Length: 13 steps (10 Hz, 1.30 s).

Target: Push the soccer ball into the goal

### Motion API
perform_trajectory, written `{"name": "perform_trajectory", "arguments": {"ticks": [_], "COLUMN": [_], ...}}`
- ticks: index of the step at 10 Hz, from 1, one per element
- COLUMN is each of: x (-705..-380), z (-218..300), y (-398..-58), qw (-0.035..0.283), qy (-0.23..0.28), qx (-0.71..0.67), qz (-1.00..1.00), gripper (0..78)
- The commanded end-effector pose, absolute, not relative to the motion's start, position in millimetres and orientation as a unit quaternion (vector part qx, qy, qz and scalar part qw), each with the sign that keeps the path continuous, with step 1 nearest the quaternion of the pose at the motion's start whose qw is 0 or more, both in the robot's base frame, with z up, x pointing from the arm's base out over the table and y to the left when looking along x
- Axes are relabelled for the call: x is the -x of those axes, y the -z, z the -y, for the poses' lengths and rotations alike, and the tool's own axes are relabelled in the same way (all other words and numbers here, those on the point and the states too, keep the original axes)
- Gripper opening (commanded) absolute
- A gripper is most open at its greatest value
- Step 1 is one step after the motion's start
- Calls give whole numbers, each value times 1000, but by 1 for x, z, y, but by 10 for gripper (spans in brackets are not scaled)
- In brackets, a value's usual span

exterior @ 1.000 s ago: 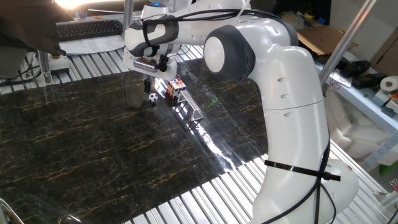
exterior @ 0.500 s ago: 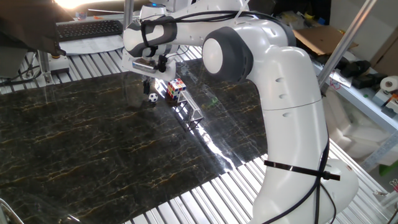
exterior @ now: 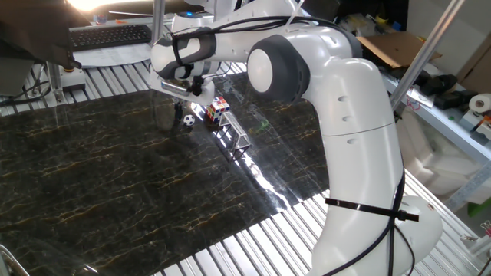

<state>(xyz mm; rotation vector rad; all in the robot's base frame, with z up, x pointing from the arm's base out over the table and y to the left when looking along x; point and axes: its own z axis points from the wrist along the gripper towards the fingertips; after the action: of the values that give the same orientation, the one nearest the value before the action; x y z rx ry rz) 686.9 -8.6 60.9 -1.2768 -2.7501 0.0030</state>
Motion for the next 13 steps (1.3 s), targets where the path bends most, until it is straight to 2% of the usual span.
{"name": "perform_trajectory", "arguments": {"ticks": [1,5,8,13], "x": [-688,-678,-663,-655], "z": [8,22,39,21], "y": [-62,-60,-56,-69], "qw": [37,51,64,70], "qy": [17,34,26,29], "qx": [443,435,418,424], "qz": [895,898,906,903], "gripper": [0,0,0,0]}}
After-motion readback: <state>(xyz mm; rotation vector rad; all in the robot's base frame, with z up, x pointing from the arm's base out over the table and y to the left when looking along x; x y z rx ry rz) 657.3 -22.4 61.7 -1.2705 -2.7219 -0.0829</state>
